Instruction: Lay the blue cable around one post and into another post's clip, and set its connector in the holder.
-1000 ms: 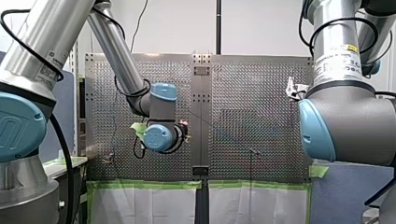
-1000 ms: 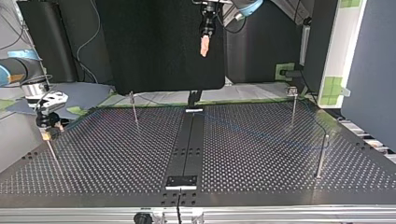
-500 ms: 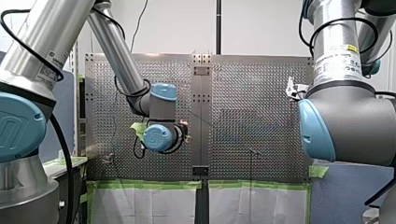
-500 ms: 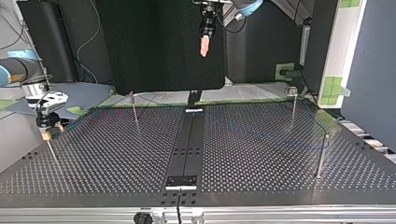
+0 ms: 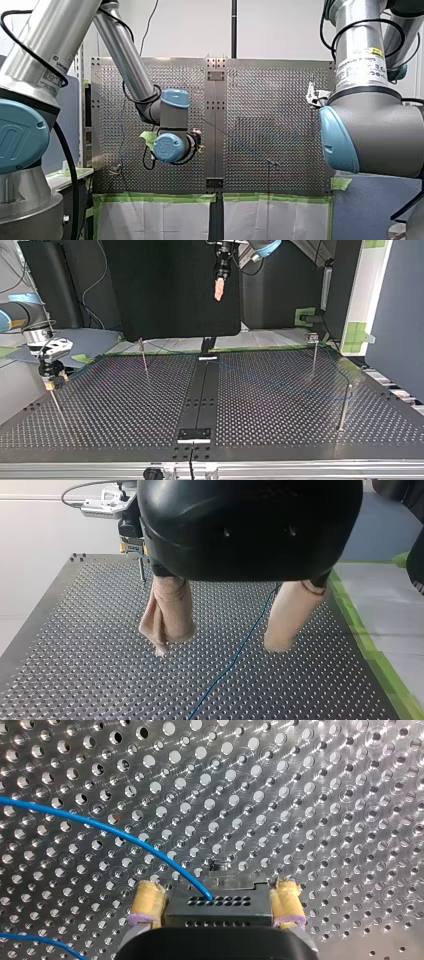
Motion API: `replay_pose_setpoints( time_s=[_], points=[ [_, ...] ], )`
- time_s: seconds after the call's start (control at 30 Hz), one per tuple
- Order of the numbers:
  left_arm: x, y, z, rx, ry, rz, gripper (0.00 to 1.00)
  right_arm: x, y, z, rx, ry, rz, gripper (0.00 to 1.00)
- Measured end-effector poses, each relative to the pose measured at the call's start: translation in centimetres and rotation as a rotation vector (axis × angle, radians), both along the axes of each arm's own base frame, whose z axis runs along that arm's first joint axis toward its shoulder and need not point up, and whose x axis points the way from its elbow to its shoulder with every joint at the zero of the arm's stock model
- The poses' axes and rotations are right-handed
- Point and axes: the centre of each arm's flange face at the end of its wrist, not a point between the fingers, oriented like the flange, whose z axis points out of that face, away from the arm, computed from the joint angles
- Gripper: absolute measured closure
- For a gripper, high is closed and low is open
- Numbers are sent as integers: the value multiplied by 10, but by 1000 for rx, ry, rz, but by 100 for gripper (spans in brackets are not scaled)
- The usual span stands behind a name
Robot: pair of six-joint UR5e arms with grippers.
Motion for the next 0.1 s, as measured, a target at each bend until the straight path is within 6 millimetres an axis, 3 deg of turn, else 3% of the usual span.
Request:
replay_pose_setpoints(
  time_s=[0.1],
  points=[
    [0, 0, 0, 0, 0, 0, 0, 0, 0, 0, 0, 0, 0, 13]
  ],
)
